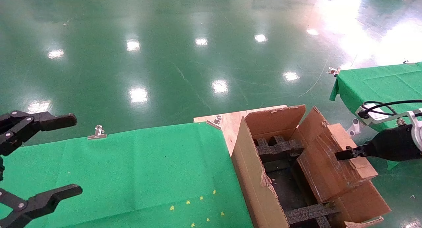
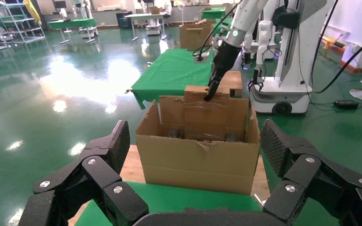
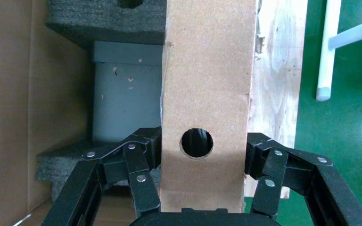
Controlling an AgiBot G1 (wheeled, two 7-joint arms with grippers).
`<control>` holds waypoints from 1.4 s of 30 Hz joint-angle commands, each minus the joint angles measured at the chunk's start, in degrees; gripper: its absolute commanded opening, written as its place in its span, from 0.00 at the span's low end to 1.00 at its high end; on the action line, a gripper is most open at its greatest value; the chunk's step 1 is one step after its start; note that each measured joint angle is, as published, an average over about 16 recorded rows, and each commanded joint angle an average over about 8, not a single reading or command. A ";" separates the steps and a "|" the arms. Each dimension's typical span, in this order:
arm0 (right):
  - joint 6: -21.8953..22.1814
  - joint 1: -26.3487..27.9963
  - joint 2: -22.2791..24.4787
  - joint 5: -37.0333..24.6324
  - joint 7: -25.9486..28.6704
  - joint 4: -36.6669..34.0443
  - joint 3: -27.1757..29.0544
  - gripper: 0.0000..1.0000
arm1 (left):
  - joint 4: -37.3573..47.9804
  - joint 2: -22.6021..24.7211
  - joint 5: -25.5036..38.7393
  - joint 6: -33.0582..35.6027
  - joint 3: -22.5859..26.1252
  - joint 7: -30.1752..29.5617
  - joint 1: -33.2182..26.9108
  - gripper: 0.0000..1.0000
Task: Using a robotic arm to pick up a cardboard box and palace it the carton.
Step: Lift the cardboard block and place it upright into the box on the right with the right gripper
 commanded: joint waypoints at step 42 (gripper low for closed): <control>12.29 -28.15 -19.33 11.21 -3.74 -19.91 1.91 0.00 | 0.00 -0.01 -0.01 -0.01 0.02 0.01 0.00 1.00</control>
